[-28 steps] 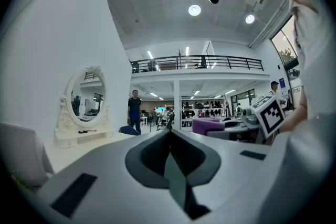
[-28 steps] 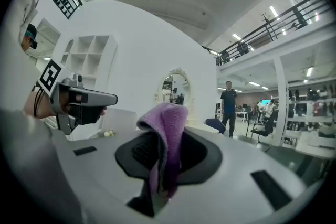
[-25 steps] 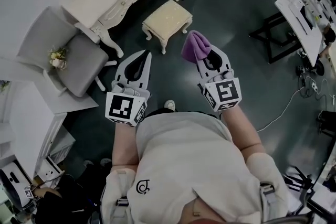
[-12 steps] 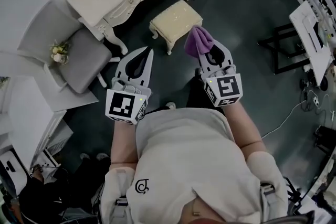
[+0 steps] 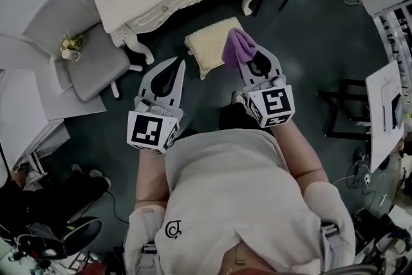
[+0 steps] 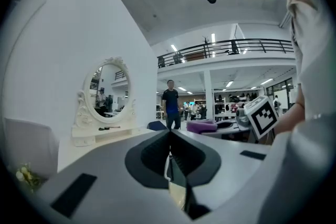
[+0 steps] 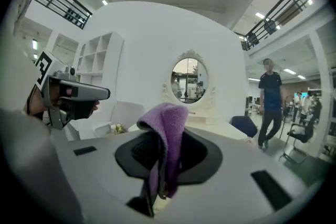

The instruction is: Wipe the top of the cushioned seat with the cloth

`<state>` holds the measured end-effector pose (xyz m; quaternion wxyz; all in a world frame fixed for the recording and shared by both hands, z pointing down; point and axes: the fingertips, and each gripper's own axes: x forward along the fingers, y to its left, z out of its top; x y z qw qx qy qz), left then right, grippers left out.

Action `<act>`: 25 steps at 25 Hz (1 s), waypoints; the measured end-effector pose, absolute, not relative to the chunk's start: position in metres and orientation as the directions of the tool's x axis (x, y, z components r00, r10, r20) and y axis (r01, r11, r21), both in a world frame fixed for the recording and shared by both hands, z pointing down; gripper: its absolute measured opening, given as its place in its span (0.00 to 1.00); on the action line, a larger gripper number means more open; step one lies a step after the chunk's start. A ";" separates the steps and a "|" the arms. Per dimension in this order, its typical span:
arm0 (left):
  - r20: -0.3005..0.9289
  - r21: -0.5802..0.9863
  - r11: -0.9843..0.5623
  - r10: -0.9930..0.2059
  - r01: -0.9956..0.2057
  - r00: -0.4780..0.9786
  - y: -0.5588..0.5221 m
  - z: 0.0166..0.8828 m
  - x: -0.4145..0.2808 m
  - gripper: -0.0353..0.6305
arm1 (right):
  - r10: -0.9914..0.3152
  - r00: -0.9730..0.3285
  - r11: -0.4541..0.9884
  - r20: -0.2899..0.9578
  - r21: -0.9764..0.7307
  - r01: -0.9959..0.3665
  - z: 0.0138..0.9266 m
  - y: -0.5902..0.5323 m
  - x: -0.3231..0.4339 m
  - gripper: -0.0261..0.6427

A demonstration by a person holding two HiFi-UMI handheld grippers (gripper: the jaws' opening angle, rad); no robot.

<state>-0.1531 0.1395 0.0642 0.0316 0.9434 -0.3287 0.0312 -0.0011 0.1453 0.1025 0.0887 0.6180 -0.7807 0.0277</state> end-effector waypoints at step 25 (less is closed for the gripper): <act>0.226 0.152 -0.430 -0.861 -0.890 0.455 -0.016 0.236 -0.128 0.07 | -0.639 -0.556 0.590 0.532 -0.125 -0.797 0.323 -0.046 0.008 0.16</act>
